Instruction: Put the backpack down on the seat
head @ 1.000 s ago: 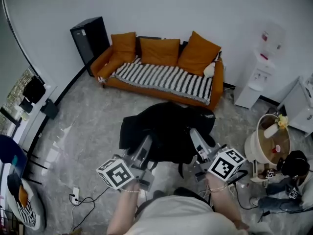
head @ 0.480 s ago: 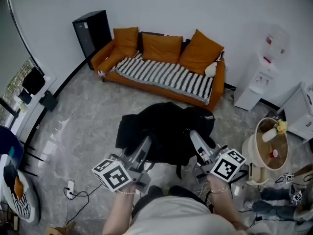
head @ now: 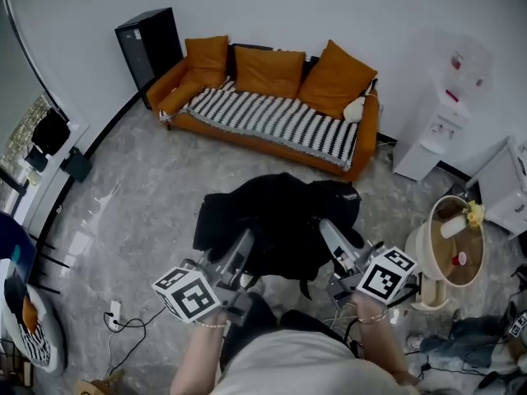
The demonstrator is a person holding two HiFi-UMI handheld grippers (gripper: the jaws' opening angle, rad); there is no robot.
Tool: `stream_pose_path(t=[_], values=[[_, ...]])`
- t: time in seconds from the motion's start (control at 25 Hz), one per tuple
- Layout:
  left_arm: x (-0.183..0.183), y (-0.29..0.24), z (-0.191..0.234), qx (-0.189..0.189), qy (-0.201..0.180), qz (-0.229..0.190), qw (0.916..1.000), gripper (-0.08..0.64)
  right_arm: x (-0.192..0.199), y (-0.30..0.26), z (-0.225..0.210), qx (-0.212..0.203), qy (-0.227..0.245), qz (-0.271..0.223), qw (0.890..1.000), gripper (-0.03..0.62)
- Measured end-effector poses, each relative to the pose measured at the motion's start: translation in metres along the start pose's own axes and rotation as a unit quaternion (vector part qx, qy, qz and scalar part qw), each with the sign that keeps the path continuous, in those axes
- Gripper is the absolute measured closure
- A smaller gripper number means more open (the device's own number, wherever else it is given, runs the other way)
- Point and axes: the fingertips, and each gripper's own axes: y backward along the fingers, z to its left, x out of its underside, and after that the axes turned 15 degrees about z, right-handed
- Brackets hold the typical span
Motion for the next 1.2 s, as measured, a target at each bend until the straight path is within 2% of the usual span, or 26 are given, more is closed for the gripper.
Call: stream_pose_path(t=[0.16, 0.28, 0.8, 1.0, 1.2], values=[[-0.016, -0.021, 0.022, 0.003, 0.004, 0.001, 1.0000, 0.491, -0.012, -0.028, -0.019, 0.004, -0.007, -0.006, 1.000, 0.546], [-0.042, -0.043, 0.049, 0.007, 0.001, -0.002, 1.0000, 0.491, -0.029, -0.061, -0.038, 0.009, -0.010, -0.010, 1.000, 0.546], [-0.209, -0.126, 0.180, 0.015, -0.019, 0.012, 0.9996, 0.491, -0.148, -0.234, -0.113, 0.025, -0.013, -0.044, 0.999, 0.546], [-0.243, -0.151, 0.218, 0.024, -0.014, 0.018, 0.9994, 0.491, -0.165, -0.275, -0.134, 0.043, -0.015, -0.035, 0.998, 0.546], [-0.260, -0.179, 0.244, 0.031, 0.006, 0.028, 0.9991, 0.491, -0.181, -0.301, -0.164, 0.056, -0.034, -0.036, 0.997, 0.546]])
